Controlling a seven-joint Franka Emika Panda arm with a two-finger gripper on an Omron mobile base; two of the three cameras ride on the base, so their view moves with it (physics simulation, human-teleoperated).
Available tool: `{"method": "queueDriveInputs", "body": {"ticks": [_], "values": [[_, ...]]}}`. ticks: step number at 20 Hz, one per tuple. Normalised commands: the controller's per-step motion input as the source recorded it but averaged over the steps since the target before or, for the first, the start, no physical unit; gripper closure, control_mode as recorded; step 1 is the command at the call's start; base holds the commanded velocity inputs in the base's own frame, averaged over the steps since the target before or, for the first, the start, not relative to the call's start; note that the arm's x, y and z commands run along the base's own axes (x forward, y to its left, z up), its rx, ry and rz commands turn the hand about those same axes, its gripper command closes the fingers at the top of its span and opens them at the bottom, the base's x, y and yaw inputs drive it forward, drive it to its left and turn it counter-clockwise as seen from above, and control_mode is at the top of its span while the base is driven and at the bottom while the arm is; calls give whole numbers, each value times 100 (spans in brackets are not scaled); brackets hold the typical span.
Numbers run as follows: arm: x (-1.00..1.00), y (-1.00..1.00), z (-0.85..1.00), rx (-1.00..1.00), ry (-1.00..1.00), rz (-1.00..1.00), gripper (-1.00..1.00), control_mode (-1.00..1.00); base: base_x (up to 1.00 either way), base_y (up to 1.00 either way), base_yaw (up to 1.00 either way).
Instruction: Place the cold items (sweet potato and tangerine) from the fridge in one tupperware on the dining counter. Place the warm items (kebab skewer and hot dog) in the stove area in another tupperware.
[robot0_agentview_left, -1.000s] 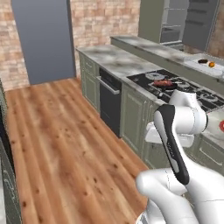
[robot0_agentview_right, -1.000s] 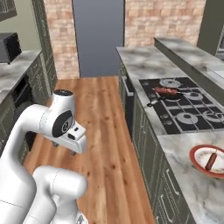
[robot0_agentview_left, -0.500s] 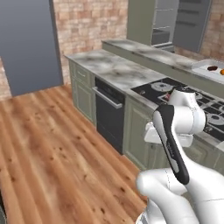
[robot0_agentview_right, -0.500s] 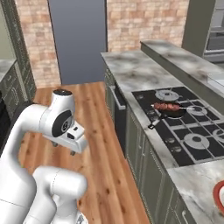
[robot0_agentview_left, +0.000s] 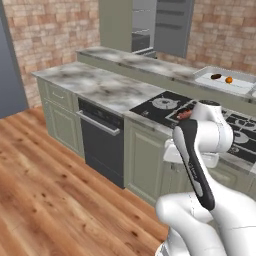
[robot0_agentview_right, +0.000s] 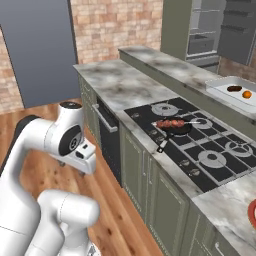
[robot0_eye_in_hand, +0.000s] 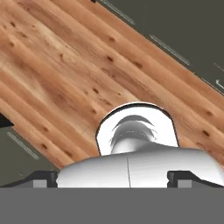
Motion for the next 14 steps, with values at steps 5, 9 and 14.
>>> {"method": "queueDriveInputs", "body": {"ticks": [5,9,14], "values": [[21,39,0,0,0,-15,-100,-100,0,0,0],[4,31,0,0,-1,-14,-100,-100,0,0,0],[8,-14,16,-3,5,-38,-100,-100,0,0,0]]}}
